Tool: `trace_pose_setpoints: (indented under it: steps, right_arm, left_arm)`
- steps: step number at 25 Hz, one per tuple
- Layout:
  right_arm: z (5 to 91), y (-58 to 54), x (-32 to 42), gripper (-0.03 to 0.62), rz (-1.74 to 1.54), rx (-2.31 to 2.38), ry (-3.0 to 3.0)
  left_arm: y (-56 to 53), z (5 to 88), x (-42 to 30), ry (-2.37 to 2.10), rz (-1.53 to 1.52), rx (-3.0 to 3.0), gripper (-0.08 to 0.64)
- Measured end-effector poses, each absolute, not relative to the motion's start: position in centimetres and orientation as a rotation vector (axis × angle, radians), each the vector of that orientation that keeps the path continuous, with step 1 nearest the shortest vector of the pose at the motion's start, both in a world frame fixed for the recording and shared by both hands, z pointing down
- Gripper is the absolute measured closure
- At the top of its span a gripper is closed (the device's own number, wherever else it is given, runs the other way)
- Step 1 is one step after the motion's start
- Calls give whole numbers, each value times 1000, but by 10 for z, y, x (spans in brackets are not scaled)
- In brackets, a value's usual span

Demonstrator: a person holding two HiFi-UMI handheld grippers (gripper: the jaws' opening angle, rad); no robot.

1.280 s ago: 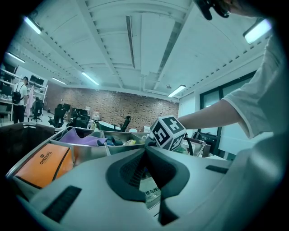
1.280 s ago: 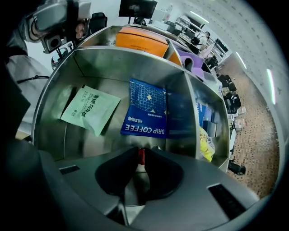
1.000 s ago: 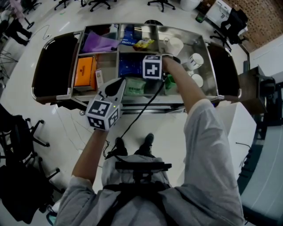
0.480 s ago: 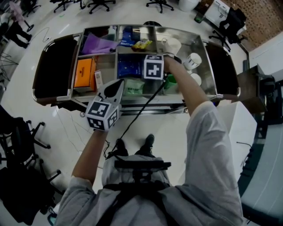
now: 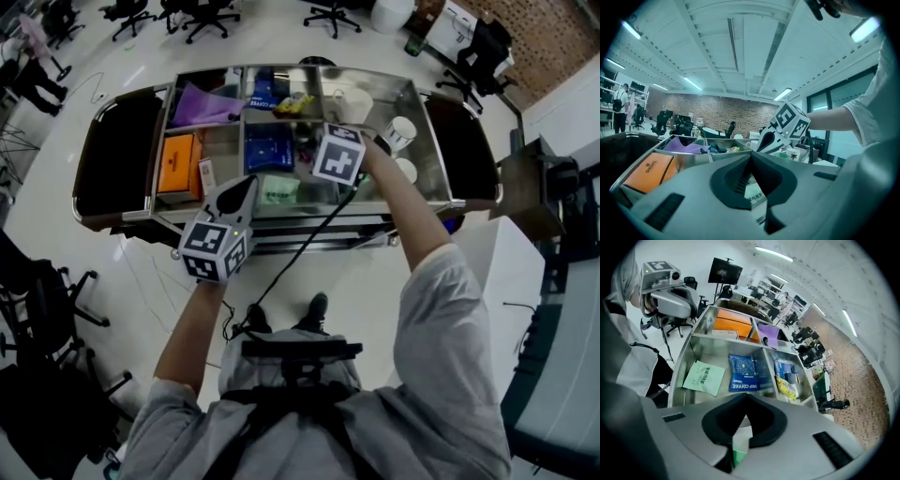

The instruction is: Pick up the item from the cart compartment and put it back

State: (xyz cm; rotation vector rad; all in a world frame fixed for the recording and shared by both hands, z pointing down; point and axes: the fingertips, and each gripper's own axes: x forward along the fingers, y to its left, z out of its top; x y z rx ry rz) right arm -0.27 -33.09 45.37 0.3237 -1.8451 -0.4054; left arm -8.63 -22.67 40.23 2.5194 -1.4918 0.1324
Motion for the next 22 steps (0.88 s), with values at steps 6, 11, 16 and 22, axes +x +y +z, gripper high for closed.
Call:
trace_pose_setpoints:
  steps: [6,11,16,22]
  right_arm:
    - [427,-321,12,581,-320,531,-2028]
    - [388,-300,24,581,-168,748,-2308]
    - [373,-271,49,581,-52,937,-2442]
    - [373,-243,83,583,84,1141,-2556]
  left_arm:
    - [-217,403,-91,-1511,145,2510,565]
    - [-209,403,-97,-1524,150,2504,565]
    - [-201,407,-101,-1531,159,2495,565]
    - [-193,410,-107,-1546,162,2482,565]
